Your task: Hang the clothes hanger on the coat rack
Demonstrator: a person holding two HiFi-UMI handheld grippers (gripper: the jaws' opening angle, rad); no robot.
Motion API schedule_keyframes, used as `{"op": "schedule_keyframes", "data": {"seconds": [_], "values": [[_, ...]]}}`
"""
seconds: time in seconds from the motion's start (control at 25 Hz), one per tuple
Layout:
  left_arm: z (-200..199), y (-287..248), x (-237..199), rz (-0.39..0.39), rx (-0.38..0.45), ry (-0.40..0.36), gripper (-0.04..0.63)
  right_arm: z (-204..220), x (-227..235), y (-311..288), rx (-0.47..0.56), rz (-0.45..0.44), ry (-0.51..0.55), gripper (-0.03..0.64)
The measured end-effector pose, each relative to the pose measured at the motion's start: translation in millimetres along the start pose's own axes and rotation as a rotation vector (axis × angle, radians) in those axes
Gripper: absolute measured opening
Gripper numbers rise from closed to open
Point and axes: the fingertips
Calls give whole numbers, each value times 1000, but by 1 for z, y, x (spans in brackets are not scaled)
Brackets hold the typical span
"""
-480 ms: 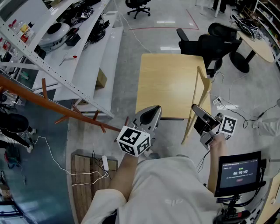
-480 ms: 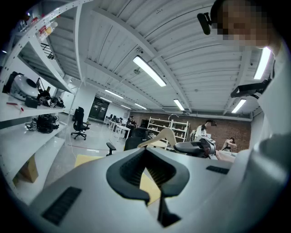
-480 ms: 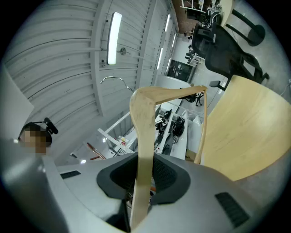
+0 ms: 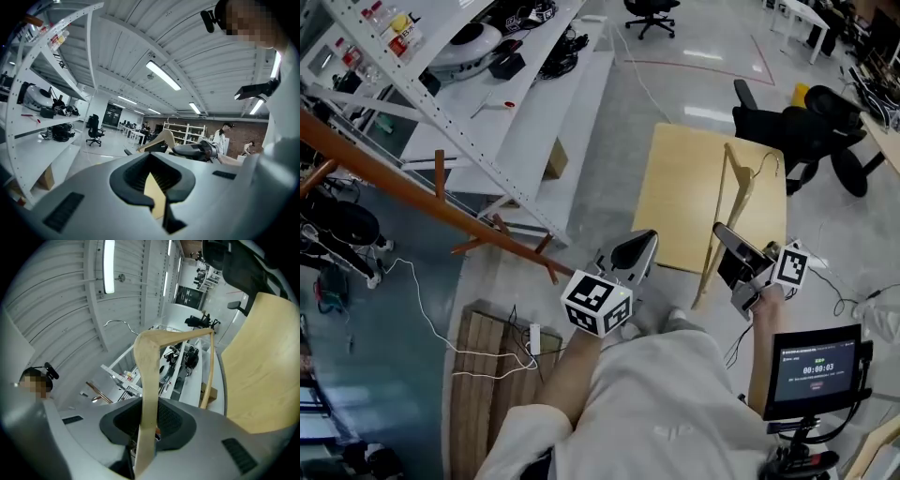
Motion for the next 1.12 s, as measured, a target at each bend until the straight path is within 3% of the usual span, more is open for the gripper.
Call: {"op": "schedule_keyframes", "data": {"seconds": [0.36, 0.64, 0.84, 1.12], "values": [[-36, 48, -72, -243, 82, 5, 6, 4, -10, -123, -246, -137, 1, 87], [-50, 119, -70, -453, 153, 6, 6, 42, -62, -171, -437, -284, 19, 87], [-52, 166, -113, -632, 205, 30, 6, 73, -77, -250, -600, -386, 14, 87], [-59, 220, -110, -797, 274, 23, 6, 115, -118, -294, -751, -495, 24, 87]]}}
Point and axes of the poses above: the fingertips, and each gripper's own axes: y backward along the fingers, x to its right, z out of its underside, and after that the axes turned 1 degree about z, right-handed
